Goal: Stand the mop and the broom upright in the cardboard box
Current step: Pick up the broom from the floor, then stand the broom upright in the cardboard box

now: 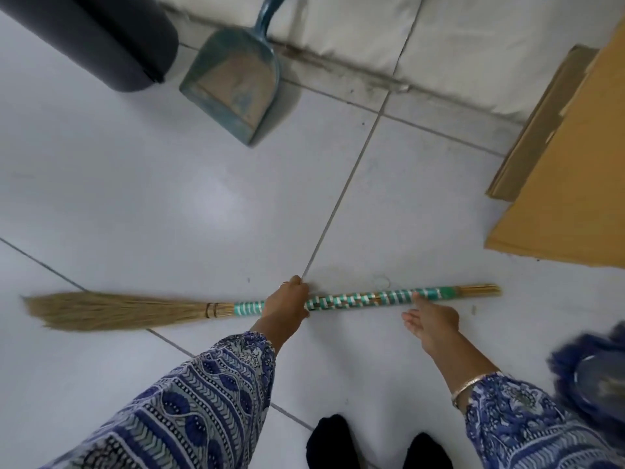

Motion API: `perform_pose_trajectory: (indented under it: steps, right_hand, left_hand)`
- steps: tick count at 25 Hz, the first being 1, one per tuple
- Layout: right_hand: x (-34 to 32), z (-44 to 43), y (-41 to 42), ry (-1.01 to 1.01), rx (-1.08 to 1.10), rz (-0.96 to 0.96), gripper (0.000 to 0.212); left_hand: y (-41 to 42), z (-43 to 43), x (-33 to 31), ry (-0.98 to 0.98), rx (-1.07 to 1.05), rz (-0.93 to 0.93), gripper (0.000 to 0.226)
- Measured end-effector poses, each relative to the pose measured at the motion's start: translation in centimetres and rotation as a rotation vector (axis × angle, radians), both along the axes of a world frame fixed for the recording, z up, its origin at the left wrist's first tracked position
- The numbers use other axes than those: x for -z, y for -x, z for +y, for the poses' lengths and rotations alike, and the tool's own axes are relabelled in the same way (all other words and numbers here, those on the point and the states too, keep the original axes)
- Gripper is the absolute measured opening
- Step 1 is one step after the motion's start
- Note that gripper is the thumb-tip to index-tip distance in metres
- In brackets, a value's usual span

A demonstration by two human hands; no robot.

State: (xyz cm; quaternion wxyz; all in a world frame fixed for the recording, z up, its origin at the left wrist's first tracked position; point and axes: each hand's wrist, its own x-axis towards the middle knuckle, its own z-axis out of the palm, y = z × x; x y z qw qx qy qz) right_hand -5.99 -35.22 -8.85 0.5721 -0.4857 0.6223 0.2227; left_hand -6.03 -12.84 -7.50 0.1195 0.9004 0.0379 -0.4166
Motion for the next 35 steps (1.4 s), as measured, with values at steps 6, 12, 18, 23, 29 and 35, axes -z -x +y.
perform_pose_trajectory:
  steps: [6,12,18,23,29,35]
  right_hand:
    - [1.5,0.3,-1.3,-0.064,0.177,-0.021,0.049]
    - [-5.2,0.1,-5.2,-0.036,0.198,-0.128,0.015]
    - [-22.7,-2.1,-11.5,0.083,0.098,-0.389,0.009]
    - [-42.8,-6.5,-14.3,0.25,-0.003,-0.604,0.012]
    - [-69.6,-14.6,-12.4,0.489,-0.156,-0.894,0.006]
    - [-85.9,-24.5,-6.2,0.739,-0.212,-1.069,0.006]
  left_hand:
    - [0.4,-0.2,1.2,-0.011,0.18,-0.111,0.023]
    - [-2.0,-1.0,-3.3,-0.001,0.183,-0.124,0.024]
    - [-7.5,-4.2,-18.1,0.118,0.078,-0.264,0.025]
    - [-11.1,-9.0,-35.4,0.283,0.02,-0.407,0.025]
    - [-10.0,-19.0,-58.0,0.536,-0.061,-0.518,0.026]
    - [-5.8,-32.4,-70.4,0.764,0.004,-0.641,0.025]
